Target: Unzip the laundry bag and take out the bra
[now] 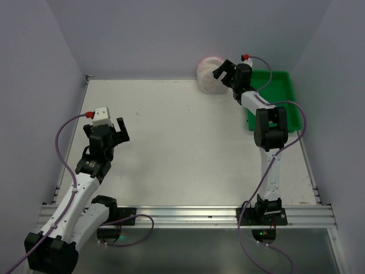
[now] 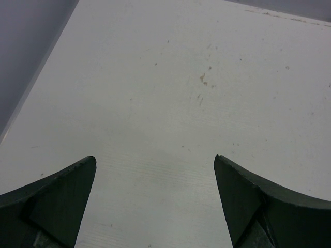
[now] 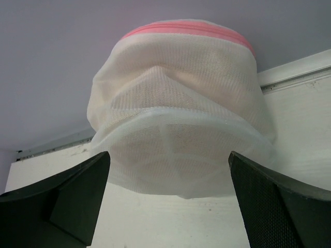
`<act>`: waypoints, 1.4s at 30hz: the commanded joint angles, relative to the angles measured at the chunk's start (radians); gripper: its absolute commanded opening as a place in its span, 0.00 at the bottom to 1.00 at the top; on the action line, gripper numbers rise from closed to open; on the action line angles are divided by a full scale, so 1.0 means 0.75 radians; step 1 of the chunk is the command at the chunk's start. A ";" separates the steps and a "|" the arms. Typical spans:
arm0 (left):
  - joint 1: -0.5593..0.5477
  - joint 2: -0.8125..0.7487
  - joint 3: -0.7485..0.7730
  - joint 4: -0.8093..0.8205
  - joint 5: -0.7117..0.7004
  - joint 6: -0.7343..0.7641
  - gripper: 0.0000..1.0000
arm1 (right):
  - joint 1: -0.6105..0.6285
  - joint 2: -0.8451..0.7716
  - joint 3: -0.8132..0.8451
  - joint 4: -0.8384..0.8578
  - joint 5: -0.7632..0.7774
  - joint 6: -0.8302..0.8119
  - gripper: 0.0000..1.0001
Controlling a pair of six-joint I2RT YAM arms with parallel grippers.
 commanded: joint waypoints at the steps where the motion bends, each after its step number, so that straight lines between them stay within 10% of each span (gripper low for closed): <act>1: 0.015 -0.007 -0.009 0.047 0.000 0.023 1.00 | -0.024 -0.160 -0.101 0.158 -0.073 -0.062 0.99; 12: 0.023 0.001 -0.001 0.045 0.012 0.029 1.00 | -0.079 -0.297 -0.187 0.109 -0.320 -0.142 0.99; 26: 0.029 -0.036 -0.020 0.086 0.070 0.043 1.00 | -0.138 0.282 0.617 -0.169 -0.731 -0.093 0.99; 38: 0.032 -0.085 -0.017 0.063 0.080 0.037 1.00 | 0.017 0.198 0.331 -0.038 -1.057 0.034 0.95; 42: 0.032 -0.107 -0.026 0.069 0.080 0.037 1.00 | 0.107 -0.019 -0.031 0.033 -0.823 -0.056 0.74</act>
